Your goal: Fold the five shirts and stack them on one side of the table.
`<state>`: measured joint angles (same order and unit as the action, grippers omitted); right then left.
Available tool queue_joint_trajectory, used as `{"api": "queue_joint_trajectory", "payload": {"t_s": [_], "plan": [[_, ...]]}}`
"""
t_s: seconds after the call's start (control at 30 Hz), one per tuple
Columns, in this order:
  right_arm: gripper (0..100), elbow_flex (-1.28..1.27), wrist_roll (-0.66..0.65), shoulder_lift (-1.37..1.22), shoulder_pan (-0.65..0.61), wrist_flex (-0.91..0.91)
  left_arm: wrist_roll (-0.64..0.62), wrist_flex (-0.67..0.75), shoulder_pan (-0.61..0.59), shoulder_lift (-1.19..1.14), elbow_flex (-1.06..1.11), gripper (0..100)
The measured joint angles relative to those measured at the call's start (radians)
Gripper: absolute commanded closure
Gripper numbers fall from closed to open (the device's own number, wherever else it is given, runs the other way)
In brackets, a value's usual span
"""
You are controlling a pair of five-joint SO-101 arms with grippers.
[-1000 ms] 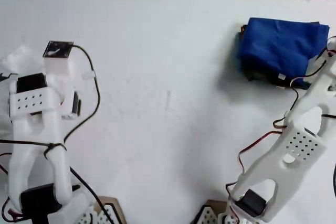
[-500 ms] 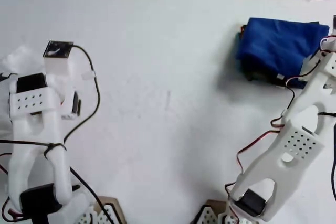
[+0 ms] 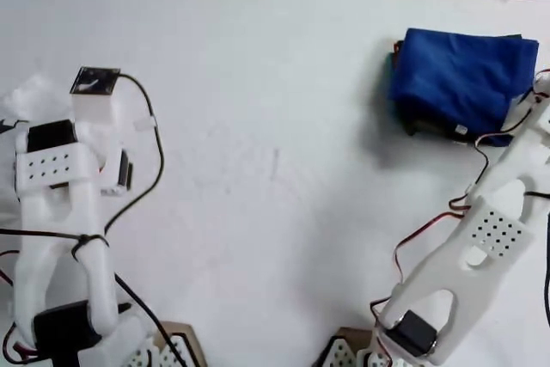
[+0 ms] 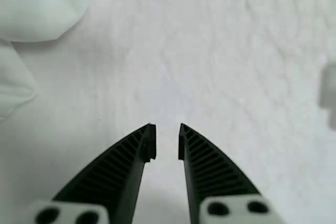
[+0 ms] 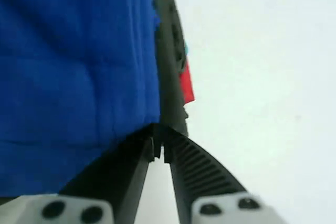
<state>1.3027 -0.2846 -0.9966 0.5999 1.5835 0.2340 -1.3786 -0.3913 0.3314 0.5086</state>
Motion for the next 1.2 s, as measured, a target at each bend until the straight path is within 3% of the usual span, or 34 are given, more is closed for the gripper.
{"api": "queue_joint_trajectory", "payload": {"t_s": [0.33, 0.5, 1.2], "plan": [[97.0, 0.129, -0.095, 0.000, 0.003, 0.018, 0.000, 0.000, 0.000, 0.000, 0.000, 90], [84.3, 0.129, -0.097, 0.000, -0.009, 0.144, 0.000, 0.015, 0.000, 0.000, 0.000, 90], [86.8, 0.044, -0.072, -0.040, -0.087, 0.149, 0.000, 0.028, 0.000, 0.000, 0.000, 90]]}}
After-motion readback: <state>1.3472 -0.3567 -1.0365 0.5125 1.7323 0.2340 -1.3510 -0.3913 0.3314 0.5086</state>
